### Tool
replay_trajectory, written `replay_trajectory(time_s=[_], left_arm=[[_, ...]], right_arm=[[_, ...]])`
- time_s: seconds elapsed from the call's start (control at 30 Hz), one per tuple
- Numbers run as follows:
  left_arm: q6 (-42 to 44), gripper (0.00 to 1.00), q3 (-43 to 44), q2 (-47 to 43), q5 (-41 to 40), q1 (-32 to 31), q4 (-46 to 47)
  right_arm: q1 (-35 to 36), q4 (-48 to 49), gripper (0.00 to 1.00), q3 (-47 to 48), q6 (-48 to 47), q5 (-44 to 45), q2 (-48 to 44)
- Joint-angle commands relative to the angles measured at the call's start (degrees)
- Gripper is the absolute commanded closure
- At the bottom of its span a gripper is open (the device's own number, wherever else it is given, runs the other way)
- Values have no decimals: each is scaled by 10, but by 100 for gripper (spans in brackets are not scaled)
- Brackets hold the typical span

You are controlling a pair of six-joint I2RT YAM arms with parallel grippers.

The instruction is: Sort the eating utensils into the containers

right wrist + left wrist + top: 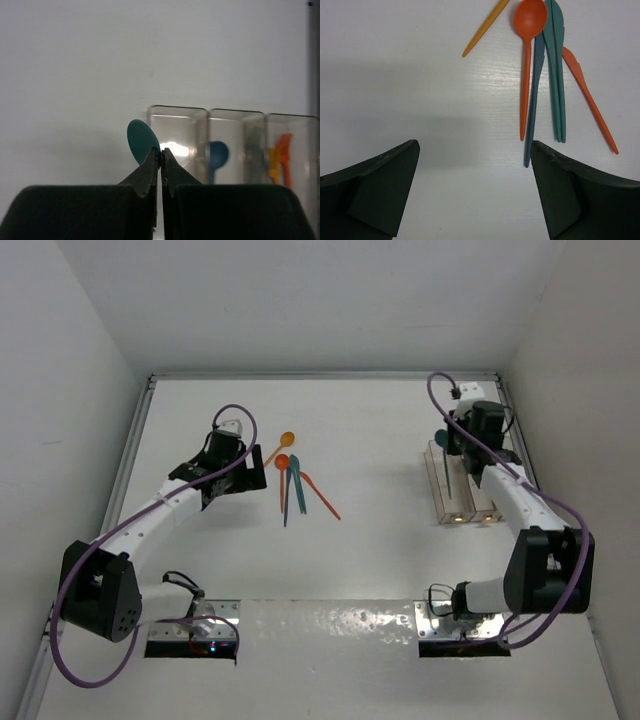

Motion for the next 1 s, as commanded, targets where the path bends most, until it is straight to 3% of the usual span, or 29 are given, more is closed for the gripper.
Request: replay_trajectory(time_s=[0.0, 0.27, 0.8, 0.9, 0.97], left_arm=[[3, 9, 16, -1, 6, -1, 8], [7, 9, 12, -1, 13, -1, 16], [18, 9, 6, 16, 1, -1, 33], [19, 9, 6, 22, -1, -1, 40], [21, 9, 12, 33, -7, 0, 40]], right_arm=[[-85, -3, 100, -1, -94, -36, -34], [-186, 66, 100, -24, -186, -23, -19], [-196, 136, 100, -7, -184, -86, 130], [-196, 135, 92, -6, -171, -90, 135], [-196, 133, 71, -3, -162, -86, 132]])
